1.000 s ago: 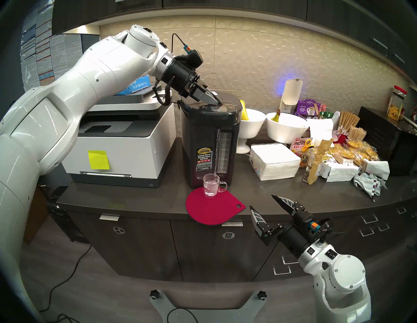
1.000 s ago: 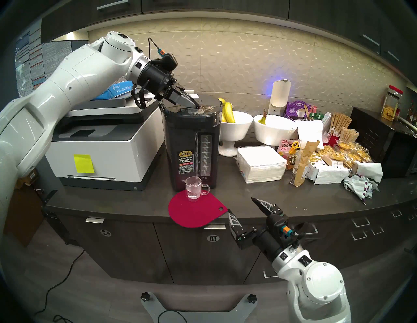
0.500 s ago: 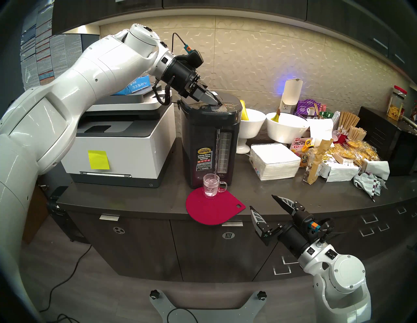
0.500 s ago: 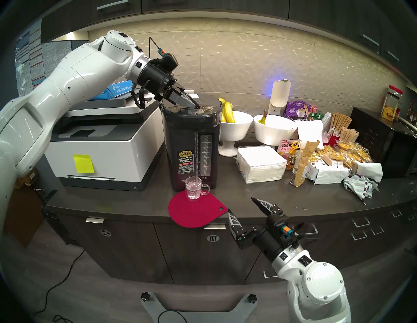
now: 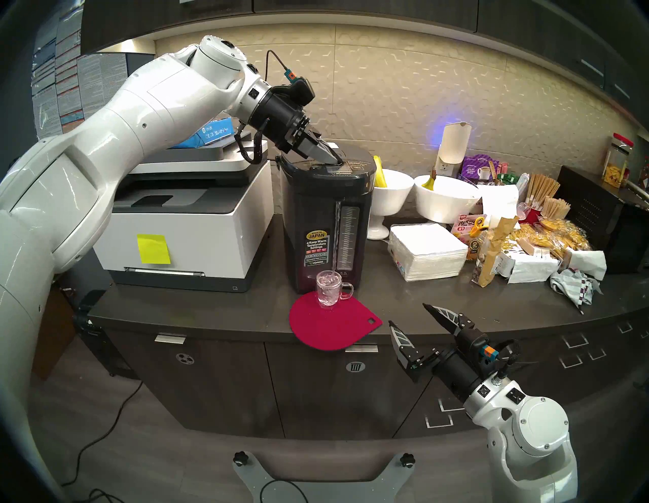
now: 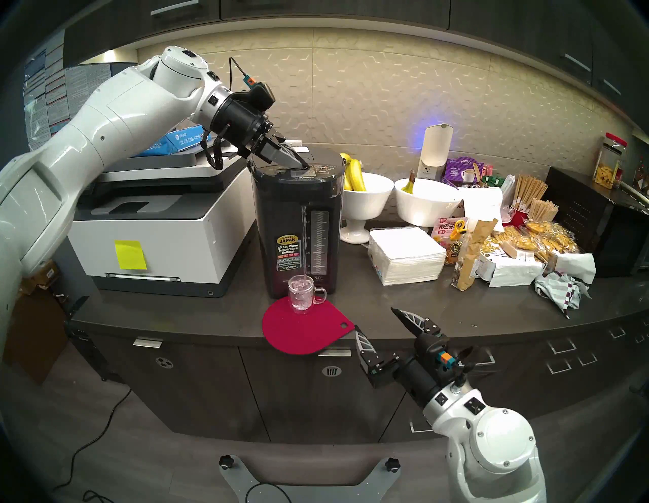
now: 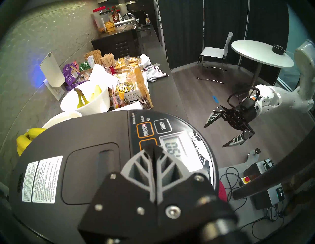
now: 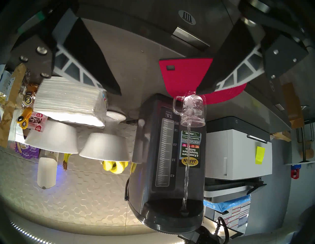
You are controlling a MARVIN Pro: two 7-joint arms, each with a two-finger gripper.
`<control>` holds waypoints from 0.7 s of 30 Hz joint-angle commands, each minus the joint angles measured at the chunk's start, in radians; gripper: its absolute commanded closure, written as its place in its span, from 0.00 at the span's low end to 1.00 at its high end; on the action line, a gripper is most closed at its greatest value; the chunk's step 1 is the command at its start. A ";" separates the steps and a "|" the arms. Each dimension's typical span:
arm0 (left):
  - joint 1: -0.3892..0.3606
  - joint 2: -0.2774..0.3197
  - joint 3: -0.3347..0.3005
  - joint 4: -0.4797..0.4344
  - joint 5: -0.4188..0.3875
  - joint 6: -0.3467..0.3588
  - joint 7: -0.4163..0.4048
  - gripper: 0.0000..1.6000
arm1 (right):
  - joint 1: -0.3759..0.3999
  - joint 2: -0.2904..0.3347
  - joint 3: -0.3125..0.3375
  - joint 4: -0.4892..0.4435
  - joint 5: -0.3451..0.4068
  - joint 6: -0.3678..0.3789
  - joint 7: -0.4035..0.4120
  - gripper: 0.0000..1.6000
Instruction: Press the water dispenser button and fill the cup
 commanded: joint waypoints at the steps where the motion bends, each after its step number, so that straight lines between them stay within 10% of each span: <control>1: 0.027 0.004 0.031 -0.014 0.009 0.005 -0.018 1.00 | 0.004 0.002 -0.001 -0.024 -0.001 -0.003 0.001 0.00; 9: 0.023 0.004 0.031 -0.026 0.004 0.014 -0.018 1.00 | 0.004 0.002 -0.001 -0.024 -0.001 -0.003 0.001 0.00; 14: 0.063 0.009 -0.131 -0.001 -0.154 -0.032 0.057 1.00 | 0.005 0.002 -0.001 -0.022 -0.001 -0.004 0.002 0.00; 21: -0.021 0.031 -0.167 -0.017 -0.199 -0.060 0.065 1.00 | 0.006 0.001 -0.001 -0.020 0.000 -0.004 0.002 0.00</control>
